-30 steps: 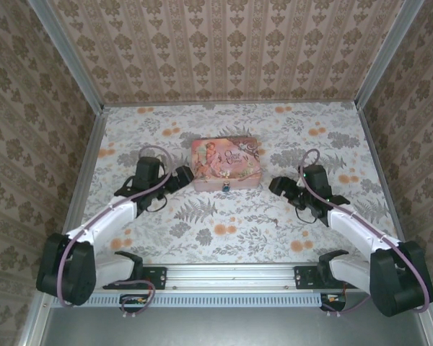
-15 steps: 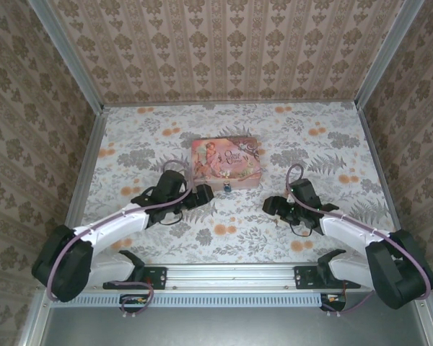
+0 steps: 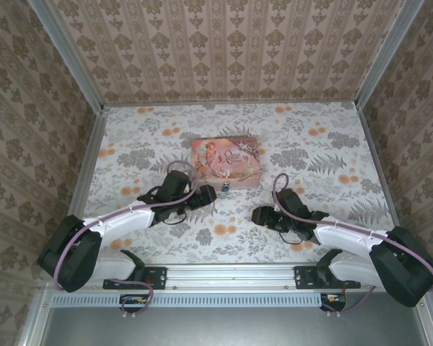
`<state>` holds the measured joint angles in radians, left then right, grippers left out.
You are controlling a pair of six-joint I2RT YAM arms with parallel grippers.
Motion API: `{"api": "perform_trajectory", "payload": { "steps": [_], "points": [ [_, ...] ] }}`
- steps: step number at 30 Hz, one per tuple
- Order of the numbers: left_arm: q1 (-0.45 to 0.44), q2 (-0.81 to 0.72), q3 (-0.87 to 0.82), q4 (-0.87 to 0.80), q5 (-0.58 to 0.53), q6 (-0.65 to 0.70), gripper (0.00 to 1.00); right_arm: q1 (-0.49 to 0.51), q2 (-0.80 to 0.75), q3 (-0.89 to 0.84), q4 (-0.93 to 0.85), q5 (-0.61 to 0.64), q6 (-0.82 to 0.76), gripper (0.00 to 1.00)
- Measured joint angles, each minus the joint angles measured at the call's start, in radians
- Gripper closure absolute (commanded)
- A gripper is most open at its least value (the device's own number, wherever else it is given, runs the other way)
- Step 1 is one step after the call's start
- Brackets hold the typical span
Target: Unlock a padlock with a key
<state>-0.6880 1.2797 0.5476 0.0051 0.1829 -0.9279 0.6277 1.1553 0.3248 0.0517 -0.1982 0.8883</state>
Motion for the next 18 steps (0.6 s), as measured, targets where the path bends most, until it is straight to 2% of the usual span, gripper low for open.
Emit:
{"api": "perform_trajectory", "payload": {
  "steps": [7,14,18],
  "points": [
    [0.000,0.000,0.010,0.000,0.000,0.000,0.00,0.041,-0.041,0.063,-0.157,0.036,-0.020,0.37],
    [0.000,0.002,0.010,-0.001,-0.004,0.000,0.00,0.041,-0.070,0.142,-0.328,0.094,-0.113,0.37],
    [0.000,0.005,0.011,-0.001,-0.004,0.001,0.00,0.051,-0.068,0.175,-0.426,0.118,-0.181,0.40]
  ]
}}
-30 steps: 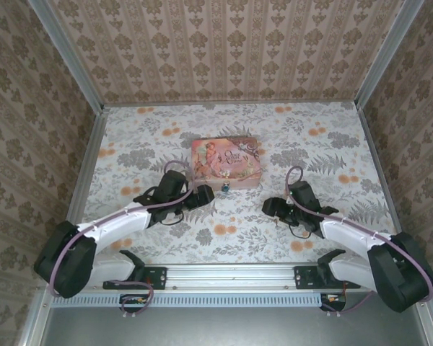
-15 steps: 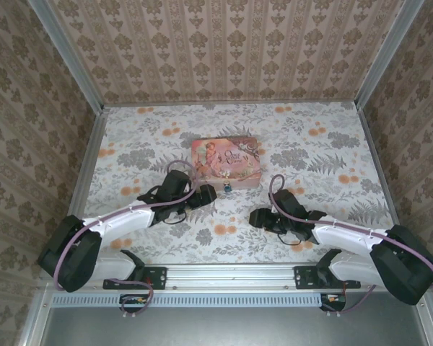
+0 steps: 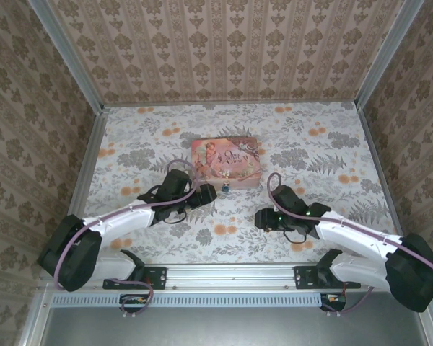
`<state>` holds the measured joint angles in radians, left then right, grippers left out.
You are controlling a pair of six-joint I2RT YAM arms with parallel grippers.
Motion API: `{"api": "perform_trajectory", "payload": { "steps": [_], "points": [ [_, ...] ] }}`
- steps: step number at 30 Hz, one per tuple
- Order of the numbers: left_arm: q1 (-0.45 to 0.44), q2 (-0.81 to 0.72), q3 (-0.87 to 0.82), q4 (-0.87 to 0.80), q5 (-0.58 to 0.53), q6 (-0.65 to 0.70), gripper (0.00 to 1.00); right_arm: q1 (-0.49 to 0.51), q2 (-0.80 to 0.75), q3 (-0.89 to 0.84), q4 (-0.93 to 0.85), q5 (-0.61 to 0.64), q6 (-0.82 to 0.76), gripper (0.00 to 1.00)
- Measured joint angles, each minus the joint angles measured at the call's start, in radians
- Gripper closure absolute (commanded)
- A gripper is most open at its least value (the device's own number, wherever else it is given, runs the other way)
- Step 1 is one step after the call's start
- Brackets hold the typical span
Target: Unlock a padlock with a key
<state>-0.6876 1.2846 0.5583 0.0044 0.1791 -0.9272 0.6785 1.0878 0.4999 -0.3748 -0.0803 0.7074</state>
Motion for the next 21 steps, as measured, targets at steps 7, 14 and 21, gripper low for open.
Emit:
{"api": "perform_trajectory", "payload": {
  "steps": [7,14,21],
  "points": [
    [0.002,0.022,0.003,0.002,0.002,0.001,0.00,0.040,0.076,0.066,-0.108,0.032,-0.094,0.45],
    [0.012,0.039,0.003,0.005,0.018,0.000,0.00,0.110,0.196,0.135,-0.165,0.078,-0.168,0.48],
    [0.022,0.038,0.003,0.012,0.031,0.001,0.00,0.118,0.239,0.156,-0.184,0.103,-0.205,0.49]
  ]
}}
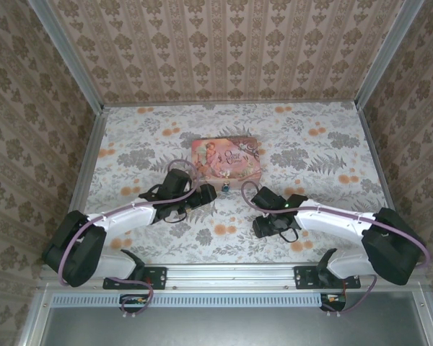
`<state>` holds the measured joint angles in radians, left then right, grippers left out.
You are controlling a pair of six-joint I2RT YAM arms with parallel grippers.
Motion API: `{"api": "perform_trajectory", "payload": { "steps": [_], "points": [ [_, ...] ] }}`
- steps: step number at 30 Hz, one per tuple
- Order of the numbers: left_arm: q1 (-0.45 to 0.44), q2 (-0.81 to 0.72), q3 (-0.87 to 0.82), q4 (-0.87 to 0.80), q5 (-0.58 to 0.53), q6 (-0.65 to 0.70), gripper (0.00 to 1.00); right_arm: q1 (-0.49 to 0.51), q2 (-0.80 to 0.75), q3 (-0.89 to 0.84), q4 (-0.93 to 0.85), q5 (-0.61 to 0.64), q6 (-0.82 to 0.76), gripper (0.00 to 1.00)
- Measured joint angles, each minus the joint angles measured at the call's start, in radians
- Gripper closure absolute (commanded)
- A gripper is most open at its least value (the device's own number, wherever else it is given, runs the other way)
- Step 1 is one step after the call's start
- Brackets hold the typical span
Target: Unlock a padlock with a key
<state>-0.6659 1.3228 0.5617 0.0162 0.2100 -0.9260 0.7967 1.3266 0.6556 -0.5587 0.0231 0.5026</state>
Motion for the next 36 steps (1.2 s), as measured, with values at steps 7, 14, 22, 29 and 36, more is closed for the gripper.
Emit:
{"api": "perform_trajectory", "payload": {
  "steps": [7,14,22,29,36],
  "points": [
    [0.013,0.000,0.000,0.004,0.011,0.002,0.00,0.001,0.044,0.023,-0.011,0.000,-0.012,0.51],
    [0.023,0.000,0.000,0.026,0.026,0.002,0.00,0.006,0.107,0.042,-0.011,0.003,-0.022,0.55],
    [0.046,0.000,-0.001,0.042,0.047,0.002,0.00,0.019,0.107,0.046,-0.019,0.008,-0.016,0.59],
    [0.059,0.000,-0.001,0.046,0.068,0.002,0.00,0.037,0.107,0.036,-0.018,0.039,0.023,0.73],
    [0.060,0.000,-0.001,0.056,0.082,0.002,0.00,0.040,0.086,0.022,-0.003,0.055,0.064,1.00]
  ]
}}
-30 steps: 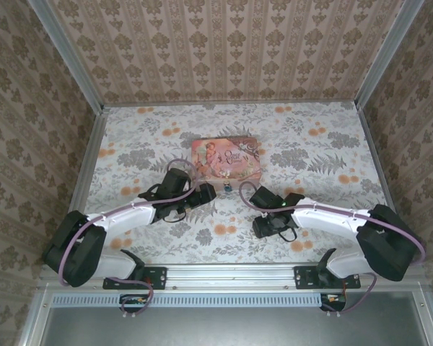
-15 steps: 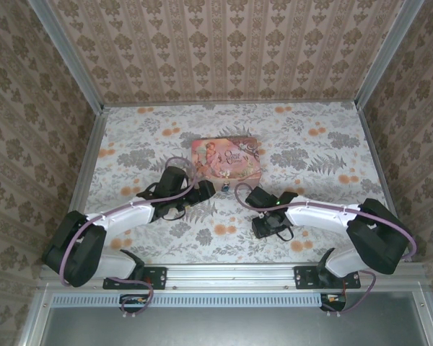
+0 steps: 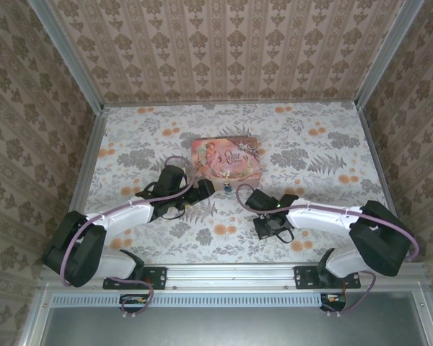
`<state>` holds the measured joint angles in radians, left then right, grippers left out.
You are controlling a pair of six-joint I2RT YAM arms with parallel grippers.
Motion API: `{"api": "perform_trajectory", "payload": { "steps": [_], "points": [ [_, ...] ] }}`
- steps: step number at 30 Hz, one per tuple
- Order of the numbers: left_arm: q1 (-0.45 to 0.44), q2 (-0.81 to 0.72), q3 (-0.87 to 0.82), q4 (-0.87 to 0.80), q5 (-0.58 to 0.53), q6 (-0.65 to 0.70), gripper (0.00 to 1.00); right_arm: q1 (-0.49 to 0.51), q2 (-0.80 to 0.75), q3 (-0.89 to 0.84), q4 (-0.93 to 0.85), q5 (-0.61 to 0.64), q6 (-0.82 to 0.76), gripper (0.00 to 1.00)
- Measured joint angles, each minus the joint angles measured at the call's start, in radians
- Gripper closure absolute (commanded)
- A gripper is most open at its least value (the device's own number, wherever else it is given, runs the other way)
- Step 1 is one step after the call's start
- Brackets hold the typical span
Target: Unlock a padlock with a key
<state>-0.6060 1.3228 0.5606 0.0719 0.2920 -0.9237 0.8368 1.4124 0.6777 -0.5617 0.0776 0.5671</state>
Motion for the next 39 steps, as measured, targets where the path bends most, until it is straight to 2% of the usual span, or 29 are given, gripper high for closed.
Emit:
{"api": "perform_trajectory", "payload": {
  "steps": [7,14,20,25,33,36,39],
  "points": [
    [0.000,0.000,0.000,0.005,0.001,0.000,0.00,-0.027,-0.069,-0.053,0.079,-0.037,0.016,1.00],
    [0.000,0.000,0.000,0.005,0.007,0.000,0.00,-0.136,-0.225,-0.134,0.209,-0.193,0.043,1.00],
    [-0.001,0.000,0.000,0.053,0.046,-0.001,0.00,-0.225,-0.301,-0.157,0.323,-0.351,0.068,1.00],
    [-0.014,0.000,0.000,0.132,0.095,-0.011,0.01,-0.275,-0.291,-0.157,0.423,-0.465,0.092,1.00],
    [-0.035,0.000,0.000,0.239,0.172,-0.084,0.05,-0.279,-0.219,-0.158,0.628,-0.606,0.197,1.00],
    [-0.036,0.000,0.000,0.240,0.177,-0.138,0.05,-0.279,-0.203,-0.158,0.686,-0.632,0.227,1.00],
    [-0.042,0.000,0.002,0.235,0.176,-0.187,0.00,-0.279,-0.193,-0.157,0.723,-0.649,0.249,1.00]
  ]
}}
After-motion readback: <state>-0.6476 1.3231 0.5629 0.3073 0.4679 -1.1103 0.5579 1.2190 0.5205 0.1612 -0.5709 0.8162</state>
